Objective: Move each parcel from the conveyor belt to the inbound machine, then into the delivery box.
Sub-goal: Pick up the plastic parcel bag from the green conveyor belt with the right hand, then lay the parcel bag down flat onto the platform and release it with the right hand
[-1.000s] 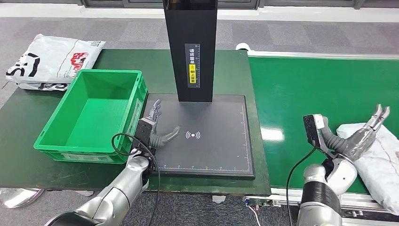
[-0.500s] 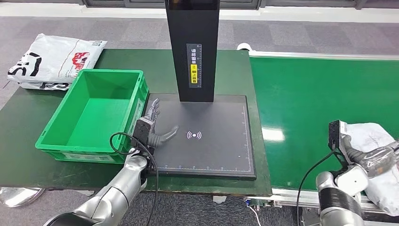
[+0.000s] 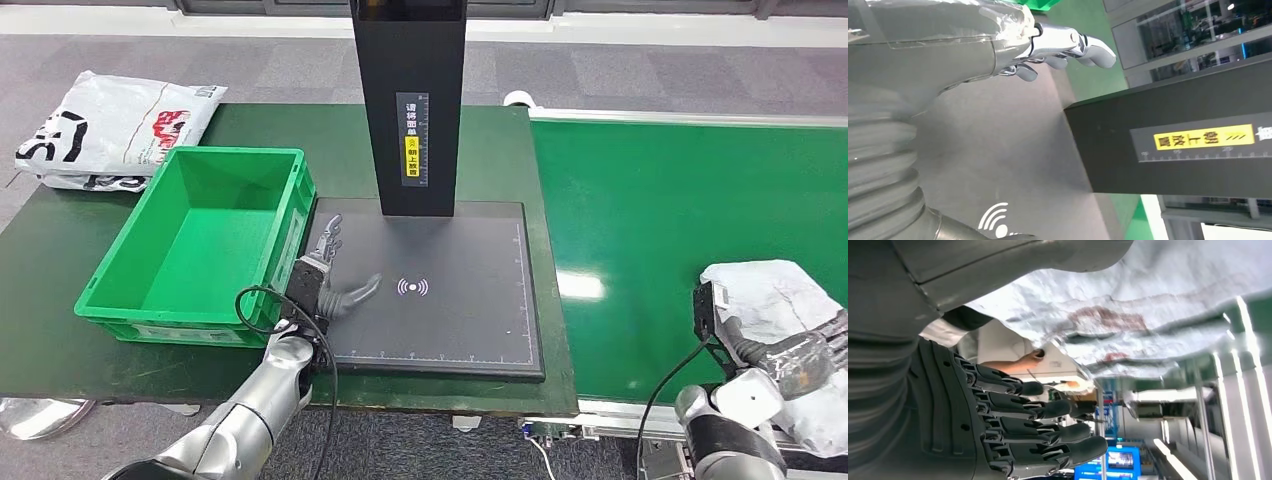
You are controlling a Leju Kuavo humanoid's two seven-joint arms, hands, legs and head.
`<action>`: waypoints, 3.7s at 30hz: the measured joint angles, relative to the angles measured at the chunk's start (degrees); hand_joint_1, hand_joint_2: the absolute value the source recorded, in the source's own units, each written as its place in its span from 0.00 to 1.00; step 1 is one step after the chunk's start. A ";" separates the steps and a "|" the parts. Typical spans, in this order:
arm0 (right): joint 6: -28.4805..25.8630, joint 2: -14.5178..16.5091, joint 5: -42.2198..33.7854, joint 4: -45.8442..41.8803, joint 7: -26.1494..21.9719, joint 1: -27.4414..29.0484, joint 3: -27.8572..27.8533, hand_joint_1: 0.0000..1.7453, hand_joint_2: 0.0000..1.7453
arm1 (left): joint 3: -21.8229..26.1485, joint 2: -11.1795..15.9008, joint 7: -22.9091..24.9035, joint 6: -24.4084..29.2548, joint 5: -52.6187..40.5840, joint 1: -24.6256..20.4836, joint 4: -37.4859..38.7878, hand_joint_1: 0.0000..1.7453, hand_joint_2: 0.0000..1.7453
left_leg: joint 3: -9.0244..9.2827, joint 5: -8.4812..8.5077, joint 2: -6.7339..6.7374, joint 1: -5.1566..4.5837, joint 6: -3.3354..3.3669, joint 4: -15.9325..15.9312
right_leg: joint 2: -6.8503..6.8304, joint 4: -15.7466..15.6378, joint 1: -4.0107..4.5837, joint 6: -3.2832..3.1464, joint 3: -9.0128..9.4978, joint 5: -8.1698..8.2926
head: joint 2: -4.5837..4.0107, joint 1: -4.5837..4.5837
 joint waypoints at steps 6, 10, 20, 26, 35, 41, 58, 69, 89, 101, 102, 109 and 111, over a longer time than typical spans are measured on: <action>16.08 -2.46 -0.01 5.66 5.02 -0.72 7.64 0.00 1.00 | 0.00 -0.22 1.84 0.39 -1.63 0.55 -0.27 0.00 1.00 | -0.02 -0.02 -0.01 -0.03 0.06 0.01 | -0.06 -0.01 -0.04 0.05 0.01 -0.02 | 0.00 0.01; 17.06 -3.63 0.00 7.68 5.10 -1.10 10.36 0.00 1.00 | 0.00 -0.43 2.00 0.45 -1.76 0.76 -0.27 0.00 1.00 | -0.02 -0.02 0.00 -0.04 0.06 0.01 | -0.05 -0.01 -0.05 0.05 0.01 -0.03 | 0.00 0.01; 20.06 -4.58 0.01 10.10 5.12 -2.33 12.56 0.00 1.00 | 0.00 -0.71 1.65 0.78 -2.41 1.31 -0.25 0.00 1.00 | -0.02 -0.04 0.00 -0.05 0.09 0.01 | -0.04 -0.02 -0.06 0.09 0.01 -0.05 | 0.00 0.01; 20.15 -4.80 0.01 10.57 5.13 -2.46 12.82 0.00 1.00 | 0.00 -0.83 1.57 0.81 -2.59 1.59 -0.25 0.00 1.00 | -0.02 -0.04 0.00 -0.05 0.09 0.01 | -0.05 -0.02 -0.07 0.09 0.01 -0.05 | 0.00 0.01; 24.79 -5.93 0.01 10.98 5.13 -1.70 12.88 0.00 1.00 | 0.00 -1.10 1.46 0.17 -1.67 2.83 -0.25 0.00 1.00 | -0.01 -0.08 0.01 -0.09 0.14 0.02 | -0.02 -0.02 -0.10 0.15 0.01 -0.09 | 0.00 0.01; 25.32 -6.12 0.01 11.04 5.13 -1.69 12.88 0.00 1.00 | 0.00 -1.17 1.38 0.17 -1.66 3.00 -0.25 0.00 1.00 | -0.01 -0.08 0.01 -0.09 0.15 0.03 | -0.05 -0.03 -0.11 0.17 0.03 -0.10 | 0.00 0.01; 33.49 -3.39 -2.44 11.44 4.82 -2.13 9.19 1.00 1.00 | 0.00 -1.12 1.30 -0.57 -1.55 2.85 0.58 0.00 1.00 | 0.18 -0.18 0.01 -0.06 0.32 0.14 | -0.06 -0.06 -0.08 0.34 0.35 -0.16 | 0.00 -0.01; 25.78 -1.79 -2.09 11.47 3.75 -2.05 7.70 1.00 1.00 | 0.00 -0.66 1.43 0.26 -1.28 3.01 0.64 0.00 1.00 | 0.18 -0.23 0.00 -0.06 0.38 0.20 | -0.05 -0.06 -0.07 0.39 0.41 -0.16 | 0.00 0.00; -3.36 19.02 -15.31 -27.16 -37.32 3.49 10.62 1.00 1.00 | 0.13 0.22 5.09 6.07 -5.32 4.83 -6.50 0.00 1.00 | -0.10 -0.10 -0.13 0.10 0.05 0.11 | -0.15 0.09 0.09 0.09 0.00 -0.23 | 0.00 -0.03; -3.34 21.34 -17.84 -33.40 -41.91 5.33 12.50 1.00 1.00 | 0.13 0.48 4.83 6.55 -5.79 4.82 -7.12 0.00 1.00 | -0.12 -0.14 -0.08 -0.01 0.10 0.13 | -0.09 0.06 -0.02 0.16 0.00 -0.19 | 0.00 -0.01; -3.34 21.83 -18.11 -33.64 -42.98 5.57 13.11 1.00 1.00 | 0.13 0.48 4.77 6.70 -5.93 4.80 -7.15 0.00 1.00 | -0.11 -0.14 -0.05 0.00 0.10 0.13 | -0.07 0.07 0.00 0.16 -0.01 -0.19 | 0.00 -0.02; -3.02 24.60 -19.51 -34.81 -39.18 7.57 22.80 1.00 1.00 | 0.13 0.49 4.45 7.23 -6.25 4.61 -7.42 0.00 1.00 | -0.11 -0.13 -0.01 0.05 0.05 0.09 | -0.02 0.08 0.15 0.07 -0.05 -0.25 | 0.00 -0.03; -0.82 24.60 -21.34 -33.94 -36.38 7.34 26.71 1.00 1.00 | 0.13 0.49 4.26 7.32 -5.99 4.57 -7.41 0.00 1.00 | -0.11 -0.13 0.00 0.08 0.05 0.08 | -0.02 0.08 0.15 0.06 -0.05 -0.26 | 0.00 -0.02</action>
